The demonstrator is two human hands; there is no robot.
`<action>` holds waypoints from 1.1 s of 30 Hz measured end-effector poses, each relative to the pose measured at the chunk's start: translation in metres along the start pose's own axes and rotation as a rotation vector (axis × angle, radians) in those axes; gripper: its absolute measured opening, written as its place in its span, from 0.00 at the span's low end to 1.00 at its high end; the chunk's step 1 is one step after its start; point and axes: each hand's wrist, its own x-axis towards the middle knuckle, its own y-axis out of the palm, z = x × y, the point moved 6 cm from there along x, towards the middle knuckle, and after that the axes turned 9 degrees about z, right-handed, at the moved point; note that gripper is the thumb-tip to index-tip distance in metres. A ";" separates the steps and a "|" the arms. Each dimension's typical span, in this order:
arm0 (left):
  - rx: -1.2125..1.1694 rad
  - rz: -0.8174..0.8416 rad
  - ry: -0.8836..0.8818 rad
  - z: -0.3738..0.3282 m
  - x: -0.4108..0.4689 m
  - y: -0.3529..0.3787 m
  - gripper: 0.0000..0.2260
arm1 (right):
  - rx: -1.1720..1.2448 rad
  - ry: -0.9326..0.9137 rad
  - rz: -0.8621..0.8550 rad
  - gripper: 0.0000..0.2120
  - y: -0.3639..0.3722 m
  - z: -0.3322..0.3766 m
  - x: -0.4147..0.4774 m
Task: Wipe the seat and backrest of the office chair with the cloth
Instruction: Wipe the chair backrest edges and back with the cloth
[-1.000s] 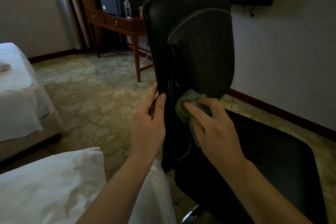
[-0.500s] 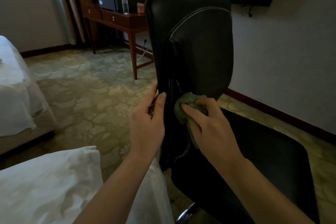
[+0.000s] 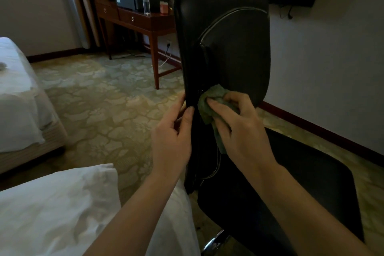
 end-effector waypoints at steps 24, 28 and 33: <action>-0.119 0.102 -0.001 0.006 -0.011 0.001 0.25 | 0.046 0.034 0.015 0.17 0.008 -0.008 -0.016; -0.166 0.109 -0.014 0.008 -0.011 0.000 0.26 | 0.092 0.063 0.063 0.18 0.019 -0.020 -0.042; -0.168 0.108 -0.029 0.009 -0.013 0.001 0.27 | 0.079 0.029 0.014 0.16 0.010 -0.018 -0.047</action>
